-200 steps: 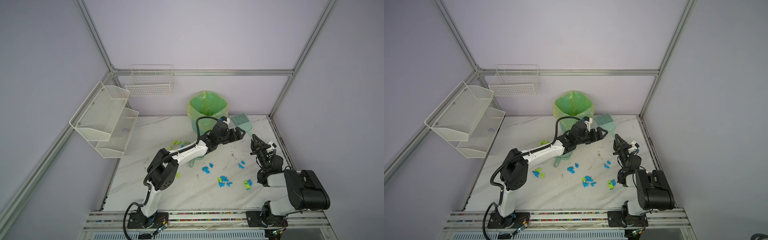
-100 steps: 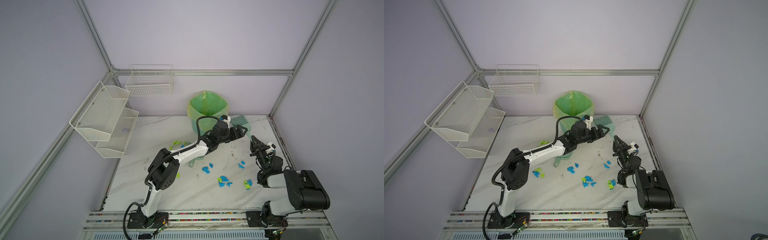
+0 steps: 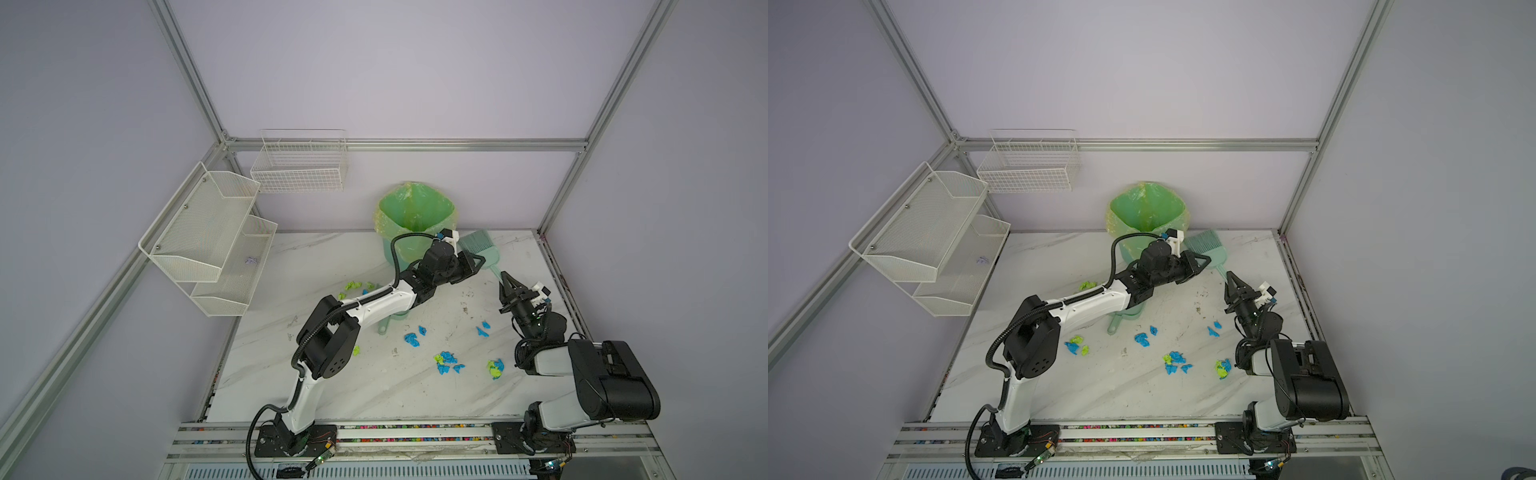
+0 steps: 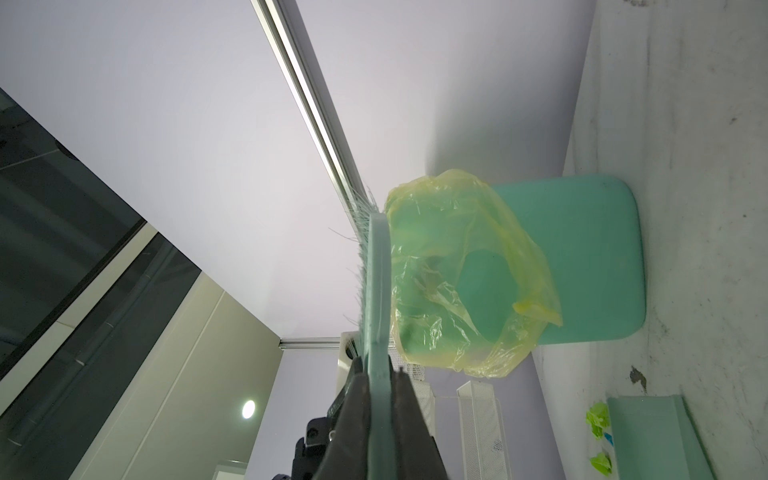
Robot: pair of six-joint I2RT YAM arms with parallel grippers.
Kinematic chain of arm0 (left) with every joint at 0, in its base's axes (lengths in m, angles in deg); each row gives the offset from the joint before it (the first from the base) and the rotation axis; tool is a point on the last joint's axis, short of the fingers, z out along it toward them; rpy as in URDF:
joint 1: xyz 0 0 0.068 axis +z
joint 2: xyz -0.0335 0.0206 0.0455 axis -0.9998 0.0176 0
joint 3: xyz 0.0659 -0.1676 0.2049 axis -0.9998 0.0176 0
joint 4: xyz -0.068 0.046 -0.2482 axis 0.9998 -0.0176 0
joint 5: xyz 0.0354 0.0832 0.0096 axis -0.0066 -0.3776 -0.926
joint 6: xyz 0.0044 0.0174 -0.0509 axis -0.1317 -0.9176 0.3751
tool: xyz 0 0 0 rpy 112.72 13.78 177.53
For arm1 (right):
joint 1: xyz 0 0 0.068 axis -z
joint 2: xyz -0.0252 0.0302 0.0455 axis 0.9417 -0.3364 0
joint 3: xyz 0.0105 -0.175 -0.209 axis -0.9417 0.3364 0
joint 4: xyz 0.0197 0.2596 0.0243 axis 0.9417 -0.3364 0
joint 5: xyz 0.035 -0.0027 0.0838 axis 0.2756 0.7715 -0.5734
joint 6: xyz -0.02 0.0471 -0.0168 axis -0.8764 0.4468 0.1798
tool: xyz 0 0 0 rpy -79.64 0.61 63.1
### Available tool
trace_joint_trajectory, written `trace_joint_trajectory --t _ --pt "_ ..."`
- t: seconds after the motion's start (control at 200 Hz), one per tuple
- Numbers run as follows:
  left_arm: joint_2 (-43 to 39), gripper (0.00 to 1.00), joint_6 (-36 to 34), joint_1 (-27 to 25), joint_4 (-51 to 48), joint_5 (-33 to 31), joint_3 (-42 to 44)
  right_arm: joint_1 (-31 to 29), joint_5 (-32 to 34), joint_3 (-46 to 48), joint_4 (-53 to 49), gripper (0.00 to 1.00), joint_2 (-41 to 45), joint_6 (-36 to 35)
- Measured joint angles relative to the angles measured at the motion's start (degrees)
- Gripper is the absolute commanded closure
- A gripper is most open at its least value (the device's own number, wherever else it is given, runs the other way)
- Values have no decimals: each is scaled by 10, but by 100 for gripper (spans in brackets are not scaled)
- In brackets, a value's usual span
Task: Sweep away the paper scraps from the table
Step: 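Open the left gripper off the bristles while the right gripper holds the brush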
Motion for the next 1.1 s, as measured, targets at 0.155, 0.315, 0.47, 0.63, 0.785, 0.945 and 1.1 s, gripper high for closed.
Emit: trace_joint_trajectory --t 0.155,0.315,0.47,0.63,0.785,0.945,1.1 --pt "0 100 -1 3 0 4 0 3 -42 -16 2 50 -1 -6" --pt "0 100 -1 18 -6 27 0 3 -83 -31 0 49 -1 -12" --pt "-2 100 -3 26 -19 53 -2 9 -114 -31 -2 54 -1 -16" --pt "-2 100 -14 33 -53 71 -20 17 -149 -31 -3 61 -4 -21" --pt "-9 100 -21 38 -77 82 -24 19 -173 -31 -4 65 -4 -27" --pt "-13 100 -22 44 -90 92 -25 22 -187 -31 -4 70 -4 -28" --pt "-13 100 -22 48 -99 101 -32 23 -195 -31 -5 73 -4 -29"
